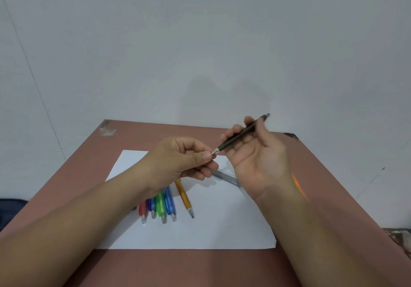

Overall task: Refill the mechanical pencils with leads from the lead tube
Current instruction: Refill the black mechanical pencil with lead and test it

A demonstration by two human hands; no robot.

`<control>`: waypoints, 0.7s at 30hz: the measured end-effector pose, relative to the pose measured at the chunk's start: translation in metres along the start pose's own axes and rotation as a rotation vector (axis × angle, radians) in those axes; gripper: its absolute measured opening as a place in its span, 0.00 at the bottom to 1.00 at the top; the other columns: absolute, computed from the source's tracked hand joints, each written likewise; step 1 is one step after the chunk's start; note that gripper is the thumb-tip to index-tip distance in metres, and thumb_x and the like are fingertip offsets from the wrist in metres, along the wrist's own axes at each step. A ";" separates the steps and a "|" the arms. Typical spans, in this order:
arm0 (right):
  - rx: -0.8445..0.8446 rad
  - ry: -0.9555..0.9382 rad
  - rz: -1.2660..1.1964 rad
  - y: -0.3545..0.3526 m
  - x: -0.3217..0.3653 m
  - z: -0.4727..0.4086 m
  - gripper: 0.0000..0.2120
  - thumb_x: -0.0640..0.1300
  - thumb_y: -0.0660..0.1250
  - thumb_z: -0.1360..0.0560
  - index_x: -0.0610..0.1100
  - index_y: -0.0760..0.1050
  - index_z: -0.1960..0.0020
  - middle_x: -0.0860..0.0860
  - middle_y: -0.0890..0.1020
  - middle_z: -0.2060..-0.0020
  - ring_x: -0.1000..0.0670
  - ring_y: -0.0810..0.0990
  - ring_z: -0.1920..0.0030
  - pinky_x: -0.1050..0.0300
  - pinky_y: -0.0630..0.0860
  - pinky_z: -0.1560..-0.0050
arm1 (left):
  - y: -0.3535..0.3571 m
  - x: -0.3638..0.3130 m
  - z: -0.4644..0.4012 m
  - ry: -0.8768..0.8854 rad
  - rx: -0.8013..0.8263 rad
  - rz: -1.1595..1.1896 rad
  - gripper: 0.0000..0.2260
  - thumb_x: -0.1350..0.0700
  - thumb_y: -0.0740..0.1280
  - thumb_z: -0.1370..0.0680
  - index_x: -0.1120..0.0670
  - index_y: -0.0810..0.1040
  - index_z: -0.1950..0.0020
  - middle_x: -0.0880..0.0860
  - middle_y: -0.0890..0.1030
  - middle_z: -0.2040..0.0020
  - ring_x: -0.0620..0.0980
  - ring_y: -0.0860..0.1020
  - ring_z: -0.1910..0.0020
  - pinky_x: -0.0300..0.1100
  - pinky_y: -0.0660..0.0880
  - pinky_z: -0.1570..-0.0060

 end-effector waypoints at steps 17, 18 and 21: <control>-0.134 -0.031 1.583 -0.026 0.084 0.026 0.09 0.45 0.66 0.20 0.44 0.78 0.59 0.52 0.77 0.69 0.56 0.75 0.74 0.64 0.70 0.72 | 0.057 -0.014 -0.020 0.059 0.045 -0.569 0.06 0.51 0.68 0.19 0.43 0.84 0.50 0.41 0.86 0.53 0.36 0.82 0.52 0.39 0.77 0.45; -0.155 -0.060 1.699 -0.034 0.095 0.029 0.08 0.45 0.66 0.21 0.45 0.78 0.58 0.53 0.77 0.67 0.58 0.74 0.73 0.66 0.69 0.72 | 0.067 -0.015 -0.021 0.074 0.059 -0.635 0.05 0.50 0.68 0.20 0.43 0.84 0.50 0.41 0.86 0.53 0.36 0.82 0.52 0.38 0.77 0.46; -0.265 -0.065 1.935 -0.059 0.120 0.041 0.12 0.46 0.67 0.21 0.51 0.80 0.38 0.53 0.82 0.49 0.61 0.74 0.62 0.68 0.66 0.66 | 0.102 -0.016 -0.024 0.141 0.104 -0.908 0.07 0.46 0.67 0.20 0.42 0.82 0.44 0.39 0.83 0.49 0.38 0.79 0.50 0.34 0.74 0.51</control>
Point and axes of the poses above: each hand's wrist, its own z-axis away from the middle knuckle, its own y-axis out of the palm, x = y × z, the point moved 5 cm from there along -z, towards the middle knuckle
